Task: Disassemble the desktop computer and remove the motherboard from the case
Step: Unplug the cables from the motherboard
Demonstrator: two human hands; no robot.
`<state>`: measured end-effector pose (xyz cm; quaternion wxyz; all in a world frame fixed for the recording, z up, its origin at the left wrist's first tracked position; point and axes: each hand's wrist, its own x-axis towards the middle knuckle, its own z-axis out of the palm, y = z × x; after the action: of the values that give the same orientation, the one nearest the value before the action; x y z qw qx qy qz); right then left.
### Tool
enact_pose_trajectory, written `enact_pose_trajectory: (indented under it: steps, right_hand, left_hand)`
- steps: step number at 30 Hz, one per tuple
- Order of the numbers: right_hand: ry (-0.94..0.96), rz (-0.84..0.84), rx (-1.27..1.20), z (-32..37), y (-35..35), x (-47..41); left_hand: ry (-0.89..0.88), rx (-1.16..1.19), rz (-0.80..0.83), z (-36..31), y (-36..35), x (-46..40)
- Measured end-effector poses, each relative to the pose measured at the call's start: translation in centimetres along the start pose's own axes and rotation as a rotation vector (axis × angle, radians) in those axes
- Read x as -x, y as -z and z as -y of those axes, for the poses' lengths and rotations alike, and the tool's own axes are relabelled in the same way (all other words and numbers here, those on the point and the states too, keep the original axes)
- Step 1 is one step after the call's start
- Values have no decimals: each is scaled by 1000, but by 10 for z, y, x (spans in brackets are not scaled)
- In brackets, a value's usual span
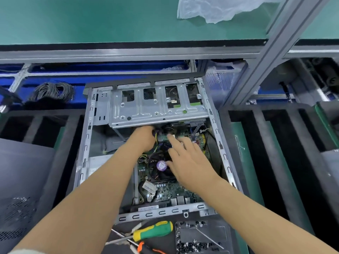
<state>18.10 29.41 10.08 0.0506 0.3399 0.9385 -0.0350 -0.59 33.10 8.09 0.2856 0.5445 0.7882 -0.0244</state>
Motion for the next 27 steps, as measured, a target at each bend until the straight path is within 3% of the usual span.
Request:
enact_pose_trajectory:
  steps: [5, 21, 24, 27]
  right_hand:
    - [-130, 155, 38, -10, -11, 3]
    - [-169, 128, -30, -9, -13, 0]
    - [-178, 114, -40, -9, -15, -1]
    - [-178, 106, -43, -9, -16, -1]
  left_hand:
    - [-6, -176, 46, 8, 2, -25]
    - [-329, -390, -42, 23, -14, -64]
    - [-375, -579, -65, 23, -14, -65]
    - [-477, -752, 19, 19, -11, -59]
